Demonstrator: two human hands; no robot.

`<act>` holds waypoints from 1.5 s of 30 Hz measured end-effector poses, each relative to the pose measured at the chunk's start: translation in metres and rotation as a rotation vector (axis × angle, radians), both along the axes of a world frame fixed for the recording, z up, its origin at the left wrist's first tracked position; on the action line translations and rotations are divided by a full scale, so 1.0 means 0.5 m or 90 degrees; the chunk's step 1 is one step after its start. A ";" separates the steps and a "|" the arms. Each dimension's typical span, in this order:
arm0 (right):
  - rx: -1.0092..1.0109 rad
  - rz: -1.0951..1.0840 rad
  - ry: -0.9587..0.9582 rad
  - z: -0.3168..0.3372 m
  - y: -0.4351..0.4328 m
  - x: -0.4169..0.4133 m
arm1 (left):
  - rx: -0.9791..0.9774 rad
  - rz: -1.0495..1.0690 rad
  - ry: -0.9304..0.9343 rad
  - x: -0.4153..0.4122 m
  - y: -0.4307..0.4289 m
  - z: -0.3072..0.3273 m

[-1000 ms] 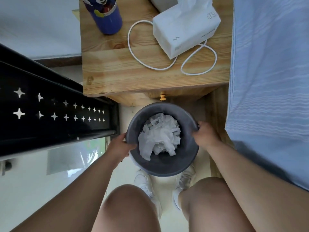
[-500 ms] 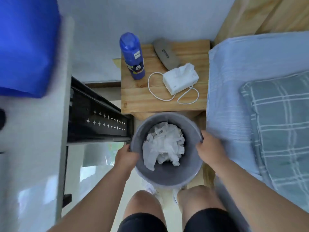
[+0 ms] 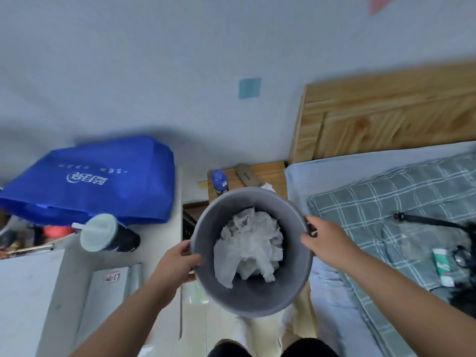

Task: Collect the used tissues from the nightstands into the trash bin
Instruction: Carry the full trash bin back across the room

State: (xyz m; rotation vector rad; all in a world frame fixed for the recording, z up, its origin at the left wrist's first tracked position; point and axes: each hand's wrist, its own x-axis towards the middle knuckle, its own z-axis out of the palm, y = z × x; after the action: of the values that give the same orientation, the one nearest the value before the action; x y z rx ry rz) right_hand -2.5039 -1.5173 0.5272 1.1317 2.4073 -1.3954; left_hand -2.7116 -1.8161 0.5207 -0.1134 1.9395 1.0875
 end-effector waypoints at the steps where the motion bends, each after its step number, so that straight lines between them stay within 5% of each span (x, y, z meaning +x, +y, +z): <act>1: -0.008 -0.017 0.020 0.027 -0.013 0.008 | 0.019 0.001 0.004 0.000 -0.011 0.022; 12: -0.080 -0.339 0.063 0.118 -0.362 0.186 | 0.162 -0.107 -0.008 0.047 -0.169 0.100; 19: -0.082 -0.566 0.092 0.142 -0.584 0.448 | 0.171 -0.382 -0.046 0.190 -0.151 0.168; 29: 0.010 -0.964 0.122 0.160 -1.085 0.926 | 0.165 -0.871 -0.085 0.712 -0.156 0.192; 39: 0.034 -1.374 0.095 0.191 -1.793 1.202 | 0.128 -1.295 -0.142 1.308 -0.561 0.191; 45: 0.040 -1.574 0.096 0.205 -2.058 1.257 | 0.106 -1.459 -0.175 1.549 -0.771 0.198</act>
State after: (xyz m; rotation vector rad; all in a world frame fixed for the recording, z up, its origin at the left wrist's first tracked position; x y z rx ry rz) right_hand -1.8755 -2.5465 0.6296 3.9745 -0.3703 -1.0190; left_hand -1.9371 -2.2015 0.6195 1.5181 0.6293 -0.4024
